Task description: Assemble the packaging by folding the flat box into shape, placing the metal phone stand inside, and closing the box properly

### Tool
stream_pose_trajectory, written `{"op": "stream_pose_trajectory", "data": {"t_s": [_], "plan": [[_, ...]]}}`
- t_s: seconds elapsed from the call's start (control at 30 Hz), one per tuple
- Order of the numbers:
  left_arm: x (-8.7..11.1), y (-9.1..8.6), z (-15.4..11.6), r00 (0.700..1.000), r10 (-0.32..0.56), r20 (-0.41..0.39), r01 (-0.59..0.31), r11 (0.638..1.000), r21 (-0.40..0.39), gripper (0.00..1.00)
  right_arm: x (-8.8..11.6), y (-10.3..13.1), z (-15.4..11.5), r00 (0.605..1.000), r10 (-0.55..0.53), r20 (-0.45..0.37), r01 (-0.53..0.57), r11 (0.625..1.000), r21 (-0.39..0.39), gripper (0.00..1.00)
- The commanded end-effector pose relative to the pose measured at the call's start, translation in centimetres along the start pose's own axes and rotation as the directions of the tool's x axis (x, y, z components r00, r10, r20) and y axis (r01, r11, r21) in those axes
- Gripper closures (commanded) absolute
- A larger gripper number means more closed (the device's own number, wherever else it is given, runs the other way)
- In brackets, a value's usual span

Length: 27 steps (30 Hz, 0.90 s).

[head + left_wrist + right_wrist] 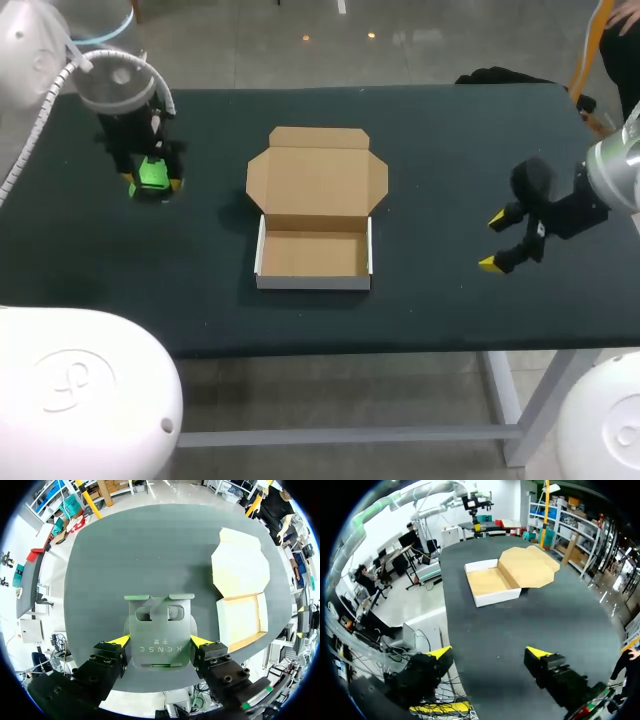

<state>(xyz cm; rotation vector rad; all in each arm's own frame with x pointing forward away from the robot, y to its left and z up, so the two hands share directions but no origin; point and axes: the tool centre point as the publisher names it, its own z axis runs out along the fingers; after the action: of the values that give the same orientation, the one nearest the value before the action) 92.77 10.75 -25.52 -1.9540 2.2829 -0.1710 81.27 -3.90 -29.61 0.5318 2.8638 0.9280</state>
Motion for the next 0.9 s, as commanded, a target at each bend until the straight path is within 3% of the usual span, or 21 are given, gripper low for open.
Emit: {"op": "stream_pose_trajectory", "data": {"t_s": [0.03, 0.53, 0.9], "plan": [[1.7, 1.1, -1.1, 1.0, 0.0, 0.021, -0.001, 1.0, 0.012, 1.0, 0.0, -0.1, -0.2, 1.0, -0.001, -0.002, 0.001, 1.0, -0.002, 0.0], [9.6, 4.7, -2.0, 0.999, 0.035, -0.004, -0.035, 0.999, 0.024, 1.0, 0.0, -0.1, -0.2, 1.0, -0.001, -0.002, 0.001, 1.0, -0.002, 0.0], [15.8, 5.5, -1.5, 0.998, 0.058, -0.014, -0.057, 0.998, 0.028, 1.0, 0.0, -0.1, -0.2, 1.0, -0.001, -0.002, 0.001, 1.0, -0.002, 0.0]]}}
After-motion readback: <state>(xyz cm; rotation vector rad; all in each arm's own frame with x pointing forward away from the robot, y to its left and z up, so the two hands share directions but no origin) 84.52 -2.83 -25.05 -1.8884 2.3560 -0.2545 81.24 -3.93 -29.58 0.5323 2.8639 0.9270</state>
